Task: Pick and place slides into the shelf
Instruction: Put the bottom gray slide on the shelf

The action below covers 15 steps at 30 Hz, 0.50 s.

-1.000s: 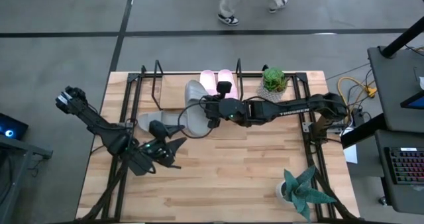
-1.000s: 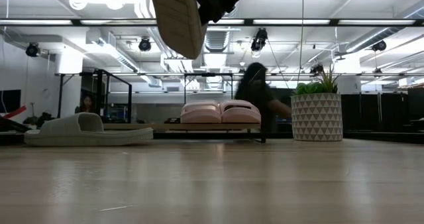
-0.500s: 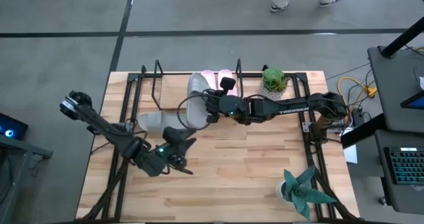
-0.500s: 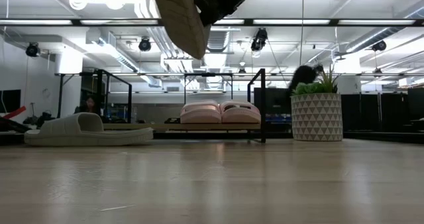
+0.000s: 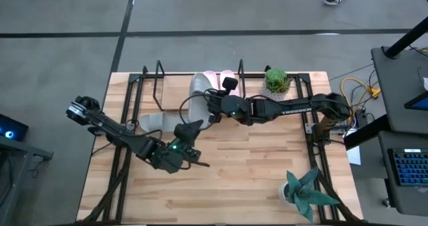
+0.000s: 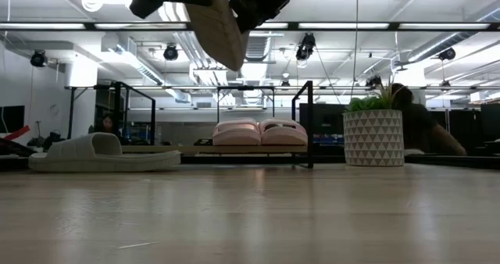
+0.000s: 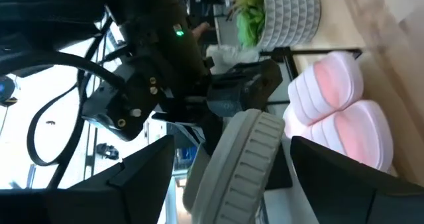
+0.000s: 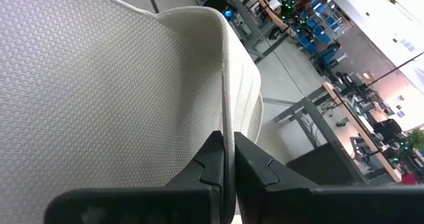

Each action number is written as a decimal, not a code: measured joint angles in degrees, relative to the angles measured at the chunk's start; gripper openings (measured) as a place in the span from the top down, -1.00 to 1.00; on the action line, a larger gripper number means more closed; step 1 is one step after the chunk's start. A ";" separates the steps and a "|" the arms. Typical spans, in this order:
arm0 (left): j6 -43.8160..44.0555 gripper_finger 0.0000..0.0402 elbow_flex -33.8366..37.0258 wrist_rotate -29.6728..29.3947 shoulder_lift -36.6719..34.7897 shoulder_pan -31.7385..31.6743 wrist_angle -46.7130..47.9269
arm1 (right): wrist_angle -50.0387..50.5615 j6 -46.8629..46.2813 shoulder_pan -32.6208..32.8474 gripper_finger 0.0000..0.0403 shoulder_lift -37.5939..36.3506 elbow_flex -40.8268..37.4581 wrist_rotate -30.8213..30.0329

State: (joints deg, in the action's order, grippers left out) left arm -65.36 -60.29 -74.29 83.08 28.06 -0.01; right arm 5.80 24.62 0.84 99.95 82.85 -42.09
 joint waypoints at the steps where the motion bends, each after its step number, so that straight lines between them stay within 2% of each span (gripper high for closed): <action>1: 0.00 -0.39 0.00 -0.31 0.16 -0.28 0.19 | -0.02 0.06 -0.02 0.96 0.01 0.00 -0.02; 15: 0.44 0.32 0.26 -1.67 0.80 -2.85 1.07 | -0.04 0.54 0.15 0.96 0.05 -0.02 -0.52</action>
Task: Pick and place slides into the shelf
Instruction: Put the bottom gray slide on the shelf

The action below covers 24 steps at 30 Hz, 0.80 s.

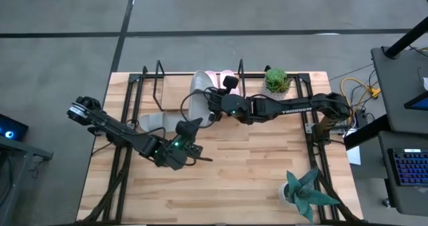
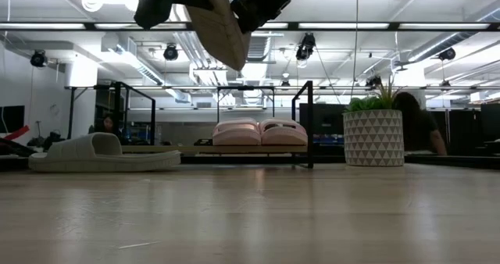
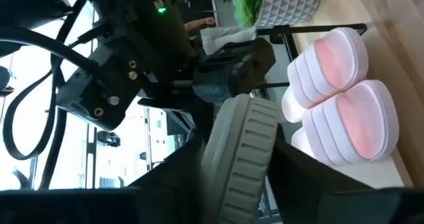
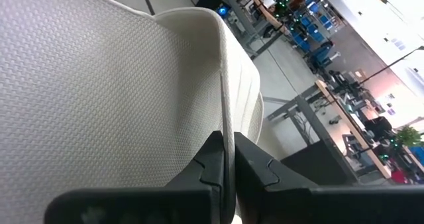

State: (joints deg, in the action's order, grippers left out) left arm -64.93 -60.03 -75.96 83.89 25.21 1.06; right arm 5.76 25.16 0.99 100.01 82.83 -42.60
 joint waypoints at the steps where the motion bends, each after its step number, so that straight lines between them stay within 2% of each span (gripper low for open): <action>1: -0.03 0.37 0.02 0.00 0.06 -0.10 0.02 | -0.02 0.08 0.00 0.96 0.00 0.00 0.01; 8: -0.44 0.82 0.17 0.26 0.10 -0.30 0.31 | -0.26 0.40 0.13 0.96 -0.04 0.02 0.11; 17: -0.18 0.84 0.17 -0.25 0.01 -0.30 0.00 | -0.34 1.14 0.17 0.92 -0.11 0.07 0.33; 24: 2.59 0.84 0.30 -2.50 -3.33 -0.35 -0.51 | 0.13 4.43 0.39 0.59 -1.24 0.07 -0.91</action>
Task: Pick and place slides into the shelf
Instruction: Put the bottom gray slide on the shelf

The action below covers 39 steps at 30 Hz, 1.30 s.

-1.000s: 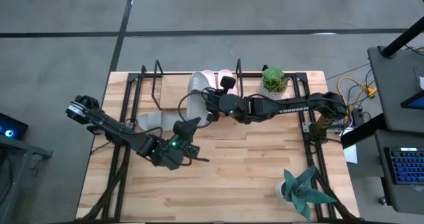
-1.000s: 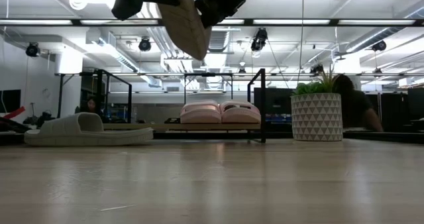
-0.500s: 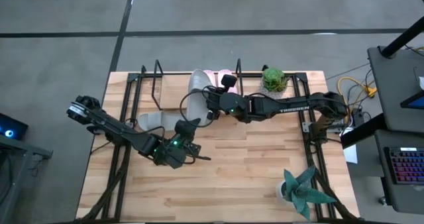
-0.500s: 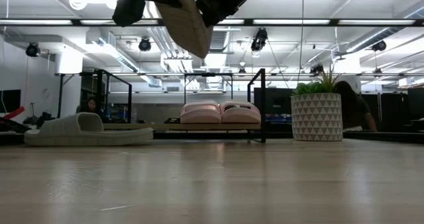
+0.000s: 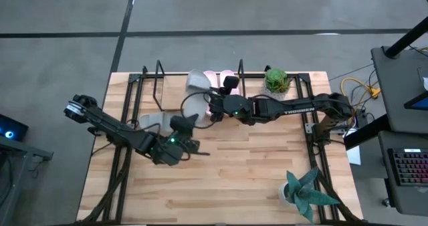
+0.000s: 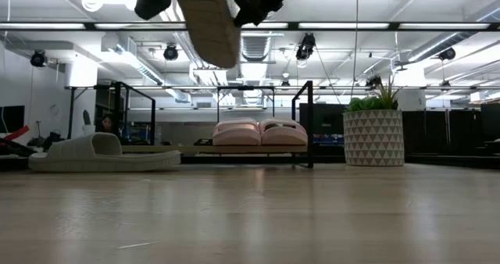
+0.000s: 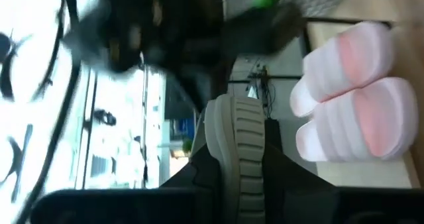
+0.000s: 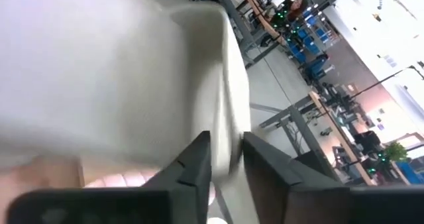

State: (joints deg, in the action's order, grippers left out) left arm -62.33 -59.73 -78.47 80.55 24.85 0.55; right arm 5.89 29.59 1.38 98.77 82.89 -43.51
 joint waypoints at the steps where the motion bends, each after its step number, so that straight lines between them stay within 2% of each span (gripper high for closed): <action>1: 0.73 0.84 0.23 -0.57 -0.94 -0.05 0.18 | 0.13 0.00 0.05 0.53 -0.41 0.00 -0.47; 5: 4.77 0.84 1.12 -3.65 -4.93 -0.10 0.03 | 3.37 -0.40 0.10 0.33 -2.50 -0.09 -1.06; 9: 10.70 0.84 3.81 -3.75 -7.66 0.01 0.49 | 6.96 -3.04 0.58 0.23 -5.90 -0.13 -1.25; 19: 23.60 0.84 15.49 -2.82 -9.55 0.12 -0.09 | 16.24 -11.71 4.03 0.21 -15.32 -0.07 -0.96; 25: 32.21 0.85 21.38 -2.83 -9.44 -1.38 -0.45 | 20.35 -14.95 5.46 0.23 -17.84 -0.09 -0.54; 28: 32.21 0.85 24.04 -2.67 -9.42 -3.28 -4.42 | 20.93 -15.64 5.51 0.25 -18.22 -0.09 1.29; 31: 31.98 0.85 25.50 0.11 -8.53 -5.87 -7.06 | 20.97 -15.66 5.51 0.26 -18.00 -0.09 3.24; 33: 31.97 0.85 26.23 1.74 -7.39 -7.38 -8.25 | 20.95 -15.68 5.51 0.27 -17.98 -0.09 3.41; 39: 29.77 0.85 26.45 1.65 -1.98 -10.85 -12.17 | 20.94 -15.61 5.51 0.28 -17.89 -0.09 3.41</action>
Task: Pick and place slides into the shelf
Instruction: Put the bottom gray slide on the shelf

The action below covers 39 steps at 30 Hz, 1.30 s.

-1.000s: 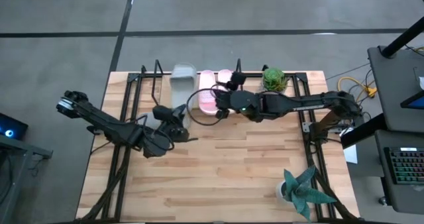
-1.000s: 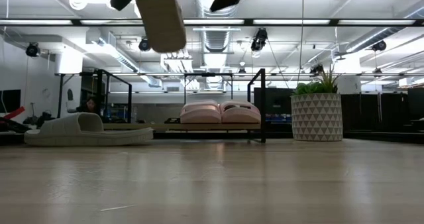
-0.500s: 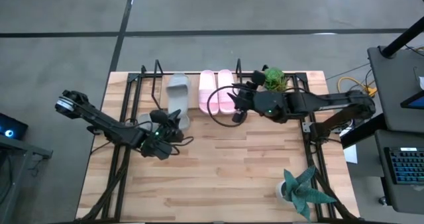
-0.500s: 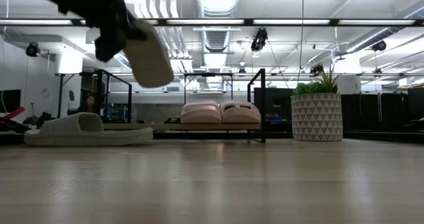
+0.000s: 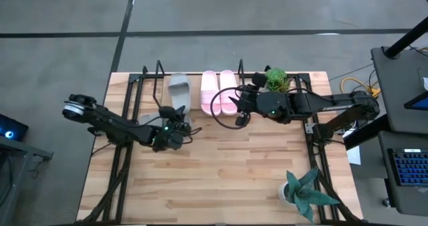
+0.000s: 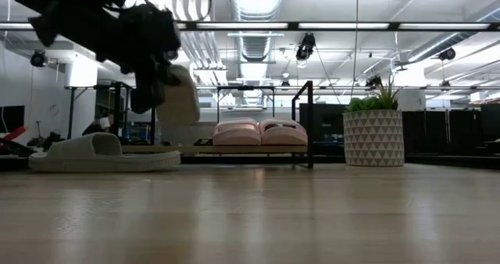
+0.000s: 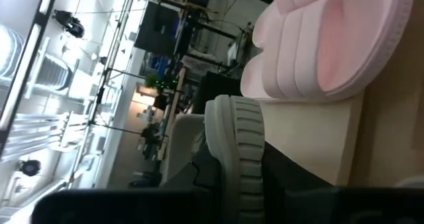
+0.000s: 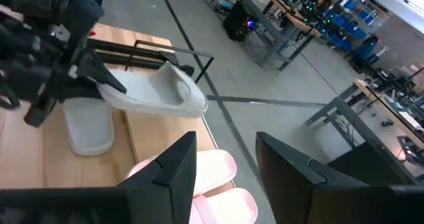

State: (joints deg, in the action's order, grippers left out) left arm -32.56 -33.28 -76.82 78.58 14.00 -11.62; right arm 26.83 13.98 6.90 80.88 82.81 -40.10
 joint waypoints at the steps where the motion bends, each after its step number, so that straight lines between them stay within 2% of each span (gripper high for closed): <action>1: -1.02 0.85 0.00 0.09 1.20 -0.37 -1.94 | 0.00 0.00 0.00 0.28 0.00 0.00 0.02; 13: -26.03 0.85 2.47 5.84 16.65 -4.39 -36.02 | 0.04 0.87 -0.02 0.33 0.00 0.00 0.04; 20: -32.03 0.86 5.73 7.17 21.06 -5.96 -48.89 | 0.22 1.44 -0.02 0.33 0.00 0.00 0.04; 27: -32.49 0.86 6.16 7.02 22.87 -8.16 -50.94 | 0.22 1.46 -0.02 0.37 0.00 0.00 0.04; 39: -32.12 0.86 6.08 11.08 25.46 -11.37 -51.60 | 0.21 1.44 -0.02 0.37 0.00 -0.02 0.04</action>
State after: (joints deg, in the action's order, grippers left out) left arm -64.69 -27.20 -65.73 104.04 2.63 -63.22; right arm 27.04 15.42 6.87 80.88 82.78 -40.05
